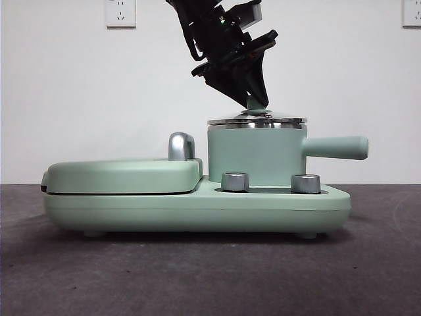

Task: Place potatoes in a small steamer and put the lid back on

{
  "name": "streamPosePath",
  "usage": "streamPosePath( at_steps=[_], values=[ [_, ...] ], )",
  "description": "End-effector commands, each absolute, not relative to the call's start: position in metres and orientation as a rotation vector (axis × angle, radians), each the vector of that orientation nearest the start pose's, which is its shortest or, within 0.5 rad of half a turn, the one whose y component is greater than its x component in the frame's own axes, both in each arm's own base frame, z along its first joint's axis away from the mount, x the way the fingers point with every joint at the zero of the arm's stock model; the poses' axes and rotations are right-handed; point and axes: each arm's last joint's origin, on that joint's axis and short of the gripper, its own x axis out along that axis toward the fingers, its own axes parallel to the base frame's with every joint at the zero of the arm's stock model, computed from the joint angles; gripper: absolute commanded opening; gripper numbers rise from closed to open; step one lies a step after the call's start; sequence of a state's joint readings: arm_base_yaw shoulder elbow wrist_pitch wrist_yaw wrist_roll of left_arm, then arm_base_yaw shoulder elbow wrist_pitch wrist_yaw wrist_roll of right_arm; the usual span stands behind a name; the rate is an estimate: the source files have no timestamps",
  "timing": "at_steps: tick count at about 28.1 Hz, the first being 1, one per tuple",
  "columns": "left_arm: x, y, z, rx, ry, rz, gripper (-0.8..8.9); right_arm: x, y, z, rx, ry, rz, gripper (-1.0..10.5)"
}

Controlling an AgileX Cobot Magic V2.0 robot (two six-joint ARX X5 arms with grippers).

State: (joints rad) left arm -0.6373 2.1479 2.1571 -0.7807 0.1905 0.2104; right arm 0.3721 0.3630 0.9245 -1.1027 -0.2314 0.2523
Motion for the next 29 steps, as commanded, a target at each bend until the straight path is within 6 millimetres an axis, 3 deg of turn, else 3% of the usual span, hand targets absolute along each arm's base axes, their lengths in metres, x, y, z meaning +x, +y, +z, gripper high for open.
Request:
streamPosePath(
  at_steps=[1,7,14,16,18,21,29],
  values=[
    [0.384,-0.294,0.318,0.373,0.683,-0.87,0.14,0.026,0.017,0.332,0.209,0.605,0.517,4.9],
    [0.385,-0.295,0.316,0.373,0.686,-0.87,0.14,0.026,0.017,0.332,0.209,0.605,0.517,4.9],
    [0.392,-0.301,0.297,0.372,0.723,-0.867,0.15,0.026,0.017,0.331,0.209,0.605,0.517,4.9],
    [0.391,-0.301,0.296,0.373,0.727,-0.87,0.59,0.026,0.017,0.331,0.209,0.606,0.517,4.9],
    [0.391,-0.301,0.296,0.378,0.733,-0.863,2.01,0.026,0.017,0.331,0.209,0.606,0.517,4.9],
    [0.391,-0.301,0.295,0.381,0.741,-0.862,3.41,0.026,0.017,0.331,0.209,0.606,0.517,4.9],
    [0.391,-0.3,0.296,0.399,0.736,-0.822,3.53,0.026,0.017,0.331,0.209,0.606,0.517,4.9]
  ],
)
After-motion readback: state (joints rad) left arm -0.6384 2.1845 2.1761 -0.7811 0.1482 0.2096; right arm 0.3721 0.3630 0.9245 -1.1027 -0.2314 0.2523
